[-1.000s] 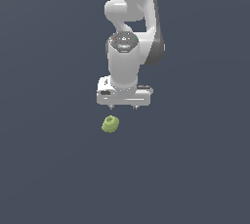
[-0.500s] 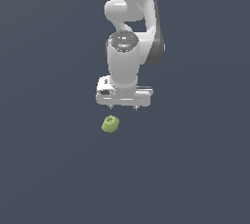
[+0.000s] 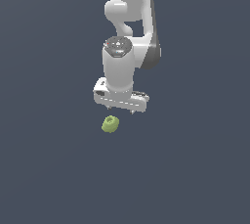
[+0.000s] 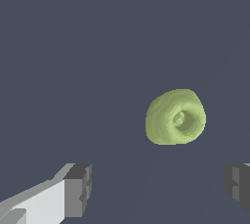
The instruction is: Pick up the object and move it to a goal position.
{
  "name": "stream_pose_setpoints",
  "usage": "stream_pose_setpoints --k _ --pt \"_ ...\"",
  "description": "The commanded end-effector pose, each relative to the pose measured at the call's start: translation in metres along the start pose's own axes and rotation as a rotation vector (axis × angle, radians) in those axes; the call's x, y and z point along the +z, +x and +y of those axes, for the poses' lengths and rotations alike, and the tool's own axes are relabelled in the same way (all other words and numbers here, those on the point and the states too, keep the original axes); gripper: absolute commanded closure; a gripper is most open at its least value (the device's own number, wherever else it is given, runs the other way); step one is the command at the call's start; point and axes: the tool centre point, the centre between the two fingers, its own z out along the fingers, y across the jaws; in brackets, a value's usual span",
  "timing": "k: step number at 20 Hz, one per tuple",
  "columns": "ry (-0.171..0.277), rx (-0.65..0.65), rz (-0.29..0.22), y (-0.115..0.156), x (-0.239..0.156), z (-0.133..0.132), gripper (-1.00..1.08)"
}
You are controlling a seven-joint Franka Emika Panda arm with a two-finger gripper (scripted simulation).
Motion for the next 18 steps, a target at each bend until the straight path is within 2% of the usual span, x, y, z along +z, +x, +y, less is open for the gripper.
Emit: stream_pose_setpoints --k 1,12,18 --pt "0.002 0.069 -0.001 0.002 0.005 0.004 -0.92" --pt "0.009 0.430 -0.001 0.013 0.028 0.028 -0.92" --pt "0.009 0.583 0.001 0.017 0.037 0.039 -0.92"
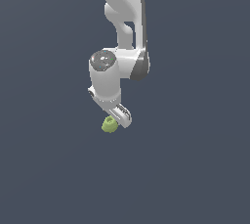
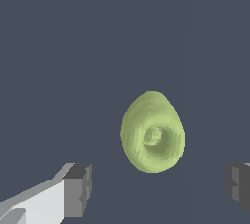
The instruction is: Pick up the object and move it to a goal position.
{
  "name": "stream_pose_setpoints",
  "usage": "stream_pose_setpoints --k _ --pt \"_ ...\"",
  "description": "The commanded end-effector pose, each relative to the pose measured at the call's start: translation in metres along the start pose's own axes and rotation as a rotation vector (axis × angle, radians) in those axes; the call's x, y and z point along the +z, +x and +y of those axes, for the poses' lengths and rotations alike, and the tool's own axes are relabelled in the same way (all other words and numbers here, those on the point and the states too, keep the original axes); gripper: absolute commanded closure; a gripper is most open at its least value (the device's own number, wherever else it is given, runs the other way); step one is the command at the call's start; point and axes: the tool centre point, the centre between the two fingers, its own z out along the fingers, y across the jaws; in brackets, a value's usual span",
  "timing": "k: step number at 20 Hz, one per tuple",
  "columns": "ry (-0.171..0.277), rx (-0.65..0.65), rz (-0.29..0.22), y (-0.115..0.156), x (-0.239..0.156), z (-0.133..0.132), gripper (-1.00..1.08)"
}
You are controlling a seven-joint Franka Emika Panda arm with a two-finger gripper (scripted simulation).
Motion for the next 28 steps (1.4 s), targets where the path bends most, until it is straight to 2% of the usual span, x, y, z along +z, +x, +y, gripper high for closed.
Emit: stream_pose_setpoints --k 1,8,16,28 --pt "0.001 0.056 0.001 0.003 0.003 0.002 -0.92" --pt "0.001 0.145 0.004 0.009 0.009 0.007 -0.92" --pt "0.001 0.154 0.004 0.009 0.013 0.007 -0.92" --pt "0.001 0.159 0.004 0.009 0.059 0.008 -0.92"
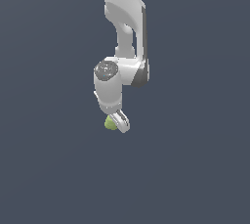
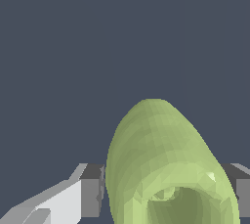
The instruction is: Pick up the object and move it to a goal position.
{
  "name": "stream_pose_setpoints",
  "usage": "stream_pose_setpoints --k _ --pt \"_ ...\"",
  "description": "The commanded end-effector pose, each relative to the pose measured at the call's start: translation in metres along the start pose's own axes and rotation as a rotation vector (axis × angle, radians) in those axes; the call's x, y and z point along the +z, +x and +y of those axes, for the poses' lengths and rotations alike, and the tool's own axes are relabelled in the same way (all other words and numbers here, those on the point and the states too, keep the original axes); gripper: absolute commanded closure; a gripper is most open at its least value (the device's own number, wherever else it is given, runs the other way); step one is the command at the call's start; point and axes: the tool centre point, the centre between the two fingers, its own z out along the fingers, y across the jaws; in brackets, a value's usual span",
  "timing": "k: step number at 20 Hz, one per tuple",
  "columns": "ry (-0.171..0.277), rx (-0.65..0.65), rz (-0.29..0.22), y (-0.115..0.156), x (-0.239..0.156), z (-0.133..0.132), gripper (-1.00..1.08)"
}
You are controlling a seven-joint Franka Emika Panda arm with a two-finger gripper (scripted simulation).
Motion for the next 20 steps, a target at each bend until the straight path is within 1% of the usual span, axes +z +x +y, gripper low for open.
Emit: stream_pose_setpoints --k 1,7,20 --pt "0.001 -0.001 0.001 -0.009 -0.015 -0.004 1.08" --pt "0.001 0.000 0.000 -0.040 -0.065 -0.018 1.08" --pt "0.000 0.001 0.003 -0.122 -0.203 -0.055 1.08"
